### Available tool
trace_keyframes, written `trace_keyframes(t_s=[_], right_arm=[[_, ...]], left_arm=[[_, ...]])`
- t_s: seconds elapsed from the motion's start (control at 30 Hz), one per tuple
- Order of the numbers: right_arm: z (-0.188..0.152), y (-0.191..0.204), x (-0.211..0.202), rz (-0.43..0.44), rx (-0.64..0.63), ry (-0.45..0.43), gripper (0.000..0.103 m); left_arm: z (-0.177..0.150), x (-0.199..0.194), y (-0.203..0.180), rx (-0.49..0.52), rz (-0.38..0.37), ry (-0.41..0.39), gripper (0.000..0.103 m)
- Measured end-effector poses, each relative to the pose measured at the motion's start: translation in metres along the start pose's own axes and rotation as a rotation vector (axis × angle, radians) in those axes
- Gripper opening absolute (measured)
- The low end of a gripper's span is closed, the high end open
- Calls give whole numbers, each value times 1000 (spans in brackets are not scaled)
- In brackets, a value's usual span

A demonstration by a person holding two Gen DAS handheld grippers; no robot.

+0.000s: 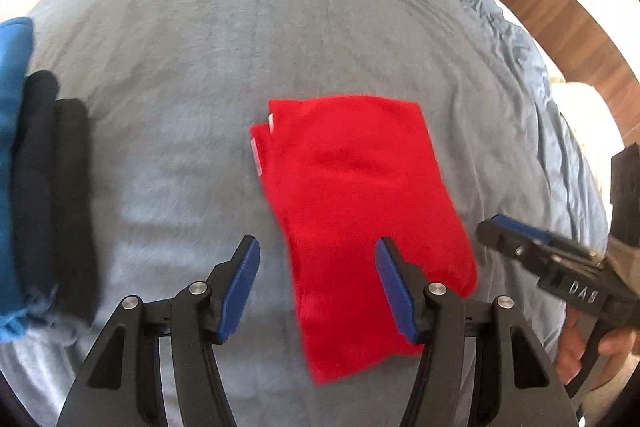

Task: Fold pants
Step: 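Grasp the folded shorts' edge with the left gripper while the right gripper grasps beside it, then lift the folded shorts with both grippers and carry them onto the blue clothes stack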

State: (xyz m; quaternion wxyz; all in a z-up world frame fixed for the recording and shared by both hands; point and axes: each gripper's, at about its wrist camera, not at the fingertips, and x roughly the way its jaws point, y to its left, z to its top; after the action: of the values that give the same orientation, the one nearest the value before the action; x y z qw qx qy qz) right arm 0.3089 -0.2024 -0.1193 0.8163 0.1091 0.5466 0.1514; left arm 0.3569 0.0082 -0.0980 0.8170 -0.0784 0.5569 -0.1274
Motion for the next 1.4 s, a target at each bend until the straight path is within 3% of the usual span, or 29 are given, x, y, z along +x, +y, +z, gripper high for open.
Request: trace_keyframes(t_s=[0.17, 0.43, 0.57, 0.67, 0.87, 0.97, 1.0, 1.03, 1.1, 1.17, 1.23, 1.4], right_arm=[[8, 1, 23, 34, 13, -12, 41], [-1, -15, 54, 62, 73, 51, 41], [-2, -16, 54, 79, 70, 59, 41], [-3, -18, 55, 93, 66, 75, 41], [-9, -26, 60, 144, 128, 85, 41], [-8, -27, 64, 161, 145, 88, 35], [-8, -27, 65, 166, 150, 88, 30], [-8, -28, 65, 170, 155, 89, 28], [-9, -26, 64, 175, 161, 87, 18], [-9, -22, 61, 171, 155, 86, 14], [-9, -15, 58, 151, 138, 73, 11], [-4, -3, 41, 109, 131, 24, 8]], left_arm=[[8, 24, 3, -36, -34, 35, 59], [-2, 39, 16, -75, -47, 67, 60], [-5, 43, 18, -108, -62, 85, 61], [-6, 48, 22, -170, -114, 111, 61], [-5, 67, 19, -183, -135, 123, 65], [-4, 70, 19, -185, -143, 122, 64], [-4, 70, 19, -189, -151, 120, 61], [-3, 71, 18, -191, -163, 121, 51], [-2, 73, 17, -220, -234, 143, 37], [-1, 74, 18, -245, -245, 145, 34], [1, 70, 19, -243, -258, 141, 21], [5, 50, 14, -228, -306, 99, 14]])
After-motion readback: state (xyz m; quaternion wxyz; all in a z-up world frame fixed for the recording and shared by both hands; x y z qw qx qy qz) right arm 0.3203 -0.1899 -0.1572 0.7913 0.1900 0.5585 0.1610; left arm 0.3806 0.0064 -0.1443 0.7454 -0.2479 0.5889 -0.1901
